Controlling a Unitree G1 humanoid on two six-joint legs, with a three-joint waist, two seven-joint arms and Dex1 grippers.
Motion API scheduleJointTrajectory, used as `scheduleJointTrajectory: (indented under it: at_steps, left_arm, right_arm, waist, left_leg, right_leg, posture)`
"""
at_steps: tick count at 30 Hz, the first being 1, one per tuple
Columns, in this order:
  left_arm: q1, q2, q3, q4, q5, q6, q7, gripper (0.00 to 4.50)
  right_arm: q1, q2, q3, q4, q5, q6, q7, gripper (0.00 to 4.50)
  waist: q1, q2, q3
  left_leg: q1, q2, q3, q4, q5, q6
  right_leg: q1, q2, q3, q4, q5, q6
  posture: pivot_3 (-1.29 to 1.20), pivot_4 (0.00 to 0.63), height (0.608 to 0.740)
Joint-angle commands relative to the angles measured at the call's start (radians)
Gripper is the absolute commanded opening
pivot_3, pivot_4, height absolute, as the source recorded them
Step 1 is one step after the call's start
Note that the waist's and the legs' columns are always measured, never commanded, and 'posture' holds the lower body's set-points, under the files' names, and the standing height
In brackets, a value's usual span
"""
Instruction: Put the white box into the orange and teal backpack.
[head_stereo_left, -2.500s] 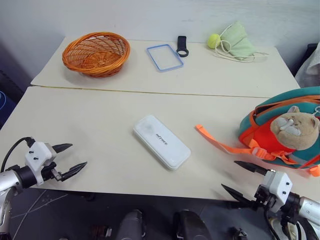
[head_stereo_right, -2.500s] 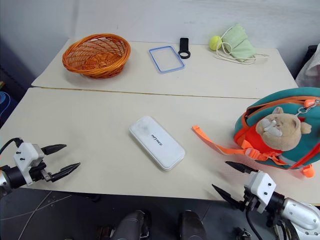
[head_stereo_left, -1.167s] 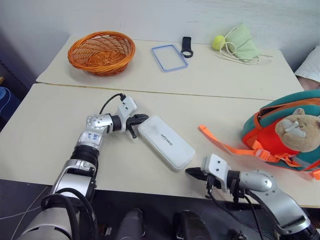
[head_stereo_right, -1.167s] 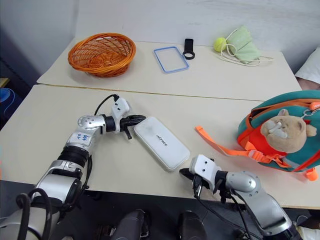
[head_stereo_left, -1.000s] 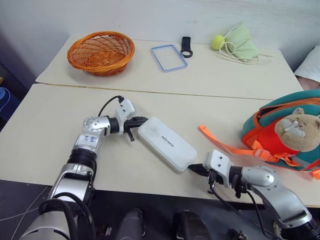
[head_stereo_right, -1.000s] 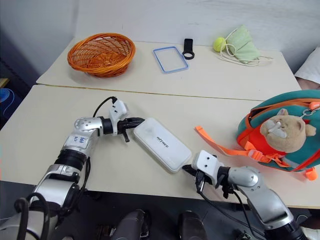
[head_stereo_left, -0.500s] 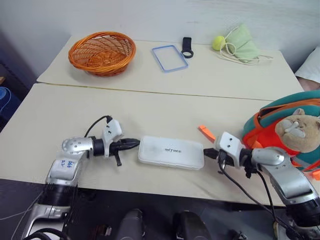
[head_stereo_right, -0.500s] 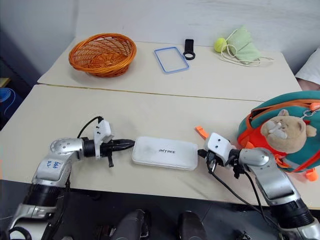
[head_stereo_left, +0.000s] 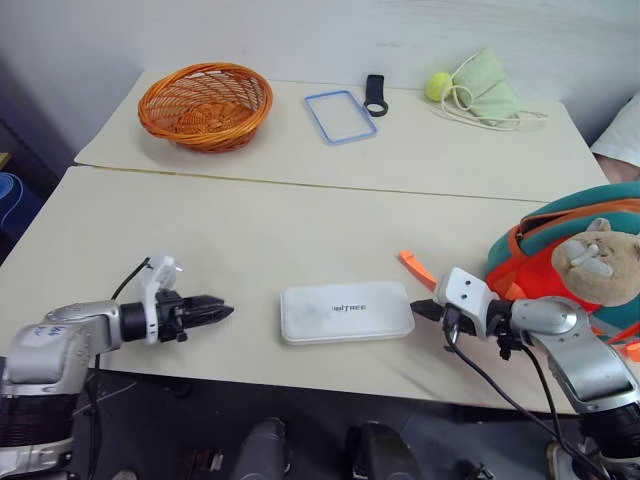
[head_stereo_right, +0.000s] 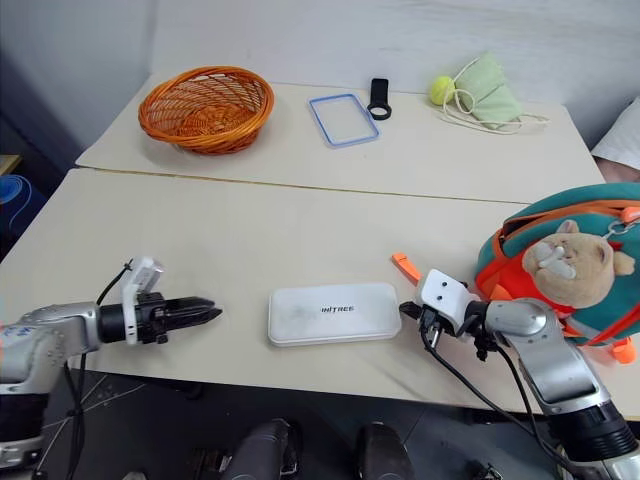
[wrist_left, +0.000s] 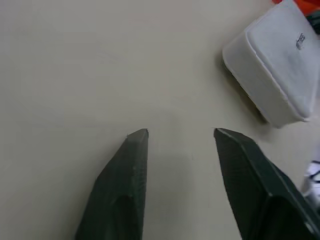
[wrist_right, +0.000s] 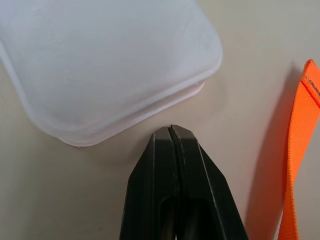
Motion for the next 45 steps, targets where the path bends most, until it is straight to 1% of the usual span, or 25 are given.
scheduleJointTrajectory:
  at_steps: [1,3,4,5,7,11,12,13,16,22,26,29,32,34,35,36,38,40,41,42,45]
  left_arm:
    - [-0.062,0.012,0.043,0.027,-0.119,0.254,0.068,3.46]
    - [-0.108,0.007,0.017,0.095,-0.197,0.334,0.151,4.07]
    - [-0.135,-0.020,0.025,0.140,-0.248,0.348,0.207,4.38]
    - [-0.155,-0.042,0.034,0.177,-0.301,0.348,0.264,4.48]
    - [-0.180,-0.080,0.034,0.207,-0.392,0.348,0.371,4.48]
    - [-0.198,-0.107,-0.007,0.251,-0.604,0.348,0.544,4.48]
    - [-0.209,-0.092,-0.053,0.258,-0.644,0.348,0.575,4.48]
    - [-0.218,-0.104,-0.069,0.264,-0.676,0.348,0.617,4.48]
    - [-0.253,-0.159,-0.084,0.295,-0.763,0.348,0.728,4.48]
    - [-0.315,-0.277,-0.069,0.375,-0.866,0.348,0.920,4.48]
    - [-0.312,-0.316,-0.084,0.388,-0.976,0.345,1.010,4.48]
    - [-0.290,-0.314,-0.110,0.377,-1.075,0.308,1.079,4.48]
    - [-0.263,-0.289,-0.157,0.360,-1.190,0.246,1.151,3.94]
    - [-0.248,-0.262,-0.195,0.345,-1.262,0.205,1.191,3.30]
    - [-0.245,-0.250,-0.210,0.337,-1.289,0.188,1.201,3.23]
    - [-0.244,-0.240,-0.219,0.326,-1.310,0.169,1.204,2.79]
    - [-0.242,-0.232,-0.224,0.312,-1.326,0.144,1.197,2.25]
    - [-0.237,-0.217,-0.225,0.279,-1.327,0.136,1.164,1.55]
    - [-0.234,-0.206,-0.230,0.261,-1.327,0.135,1.151,1.32]
    - [-0.227,-0.184,-0.229,0.213,-1.295,0.137,1.131,1.19]
    - [-0.222,-0.112,-0.192,0.082,-1.073,0.110,0.942,1.19]
  right_arm:
    - [0.010,-0.018,-0.017,-0.022,0.008,-0.001,0.011,0.00]
    - [0.013,-0.020,-0.017,-0.024,0.009,-0.001,0.016,0.00]
    - [0.013,-0.020,-0.016,-0.024,0.009,-0.002,0.019,0.00]
    - [0.014,-0.020,-0.015,-0.024,0.009,-0.002,0.021,0.00]
    - [0.014,-0.016,-0.008,-0.024,0.006,-0.004,0.023,0.00]
    - [0.001,0.004,0.022,-0.029,-0.001,-0.005,0.024,0.00]
    - [-0.007,0.010,0.030,-0.029,-0.002,-0.004,0.023,0.00]
    - [-0.017,0.017,0.038,-0.026,-0.005,-0.002,0.020,0.00]
    - [-0.039,0.036,0.057,-0.019,-0.013,-0.001,0.011,0.00]
    - [-0.066,0.062,0.094,-0.014,-0.029,-0.005,0.008,0.00]
    - [-0.078,0.077,0.103,-0.015,-0.036,-0.001,0.006,0.00]
    - [-0.079,0.086,0.103,-0.019,-0.038,0.000,0.004,0.00]
    - [-0.070,0.089,0.099,-0.026,-0.035,-0.001,0.003,0.00]
    - [-0.061,0.087,0.092,-0.032,-0.031,-0.006,0.005,0.00]
    - [-0.053,0.083,0.085,-0.036,-0.023,-0.002,0.008,0.00]
    - [-0.044,0.076,0.077,-0.043,-0.012,0.012,0.014,0.00]
    - [-0.027,0.066,0.063,-0.055,-0.003,0.023,0.015,0.00]
    - [0.006,0.062,0.023,-0.083,0.027,0.041,0.008,0.00]
    - [0.023,0.061,0.000,-0.101,0.048,0.056,0.005,0.00]
    - [0.051,0.059,-0.031,-0.128,0.081,0.078,0.008,0.00]
    - [0.176,0.057,-0.152,-0.224,0.191,0.078,0.034,0.54]
  waist:
    - [-0.001,0.000,0.000]
    - [-0.002,0.000,0.000]
    - [-0.001,0.001,-0.001]
    - [-0.001,0.001,-0.001]
    - [-0.002,0.002,-0.001]
    - [-0.002,0.001,-0.001]
    - [-0.003,0.001,-0.001]
    - [-0.003,0.001,-0.001]
    - [-0.003,0.001,-0.001]
    - [-0.003,0.001,-0.001]
    - [-0.004,0.001,-0.001]
    - [-0.004,0.001,-0.001]
    - [-0.005,0.001,-0.001]
    - [-0.005,0.001,-0.001]
    - [-0.004,0.001,-0.001]
    - [-0.004,0.001,-0.001]
    - [-0.002,0.001,-0.001]
    - [-0.002,0.001,-0.001]
    - [-0.001,0.001,-0.001]
    - [-0.001,0.001,-0.001]
    - [0.002,0.001,-0.001]
  left_leg:
    - [0.000,0.000,0.000,0.000,0.000,0.000]
    - [0.000,0.000,0.000,0.000,0.000,0.000]
    - [0.000,0.000,0.000,0.000,0.000,-0.001]
    - [0.001,0.000,0.000,-0.001,0.000,-0.001]
    - [0.001,0.000,0.000,0.000,0.000,-0.001]
    - [0.001,0.000,0.000,0.000,0.000,-0.001]
    - [0.001,0.000,0.000,0.000,0.000,-0.001]
    - [0.001,0.000,0.000,0.000,0.000,-0.001]
    - [0.001,0.000,0.000,0.000,0.001,-0.002]
    - [0.001,0.000,0.000,0.001,0.001,-0.002]
    - [0.002,0.000,0.001,0.001,0.002,-0.004]
    - [0.001,0.000,0.001,0.001,0.002,-0.004]
    - [0.002,0.000,0.001,0.001,0.002,-0.004]
    - [0.002,0.000,0.001,0.001,0.002,-0.004]
    - [0.002,0.000,0.000,0.001,0.002,-0.004]
    - [0.002,0.000,0.000,0.001,0.002,-0.004]
    - [0.001,0.000,0.000,0.001,0.002,-0.004]
    - [0.001,0.000,0.000,0.001,0.002,-0.004]
    - [0.001,0.000,0.000,0.001,0.002,-0.004]
    - [0.001,0.000,0.000,0.001,0.002,-0.004]
    - [0.000,0.000,0.000,0.000,0.002,-0.004]
  right_leg:
    - [0.000,0.000,0.000,0.000,0.000,0.000]
    - [0.000,0.000,0.000,0.000,0.000,0.000]
    - [0.000,0.000,0.000,0.000,0.000,0.000]
    - [0.000,0.000,0.000,0.000,0.000,0.000]
    - [0.000,0.000,0.000,0.001,0.000,0.000]
    - [0.000,0.000,0.000,0.001,0.000,0.000]
    - [0.000,0.000,0.000,0.001,0.000,0.000]
    - [0.000,0.000,0.000,0.001,0.000,0.000]
    - [0.000,0.000,0.000,0.001,0.000,0.000]
    - [0.000,0.001,0.000,0.001,0.000,0.000]
    - [0.000,0.002,0.001,0.002,0.000,0.000]
    - [0.000,0.002,0.001,0.001,0.000,0.000]
    - [0.000,0.002,0.001,0.001,0.000,0.000]
    - [0.000,0.002,0.001,0.001,0.000,0.000]
    - [0.000,0.002,0.001,0.001,0.000,0.000]
    - [0.000,0.002,0.001,0.001,0.000,0.000]
    - [0.000,0.002,0.001,0.000,0.000,0.000]
    - [0.001,0.002,0.001,0.000,0.000,0.000]
    - [0.001,0.002,0.001,0.000,0.000,0.000]
    - [0.001,0.002,0.001,-0.001,0.000,0.000]
    - [0.001,0.002,0.000,-0.002,0.000,0.000]
  posture:
    - [0.00,0.150,0.740]
    - [0.00,0.150,0.740]
    - [0.00,0.150,0.740]
    - [0.00,0.150,0.740]
    - [0.00,0.150,0.740]
    - [0.00,0.150,0.740]
    - [0.00,0.150,0.740]
    - [0.00,0.150,0.740]
    - [0.00,0.150,0.740]
    - [0.00,0.150,0.740]
    - [0.00,0.150,0.740]
    - [0.00,0.150,0.740]
    - [0.00,0.150,0.740]
    - [0.00,0.150,0.740]
    - [0.00,0.150,0.740]
    - [0.00,0.150,0.740]
    - [0.00,0.150,0.740]
    - [0.00,0.150,0.740]
    - [0.00,0.150,0.740]
    - [0.00,0.150,0.740]
    - [0.00,0.150,0.740]
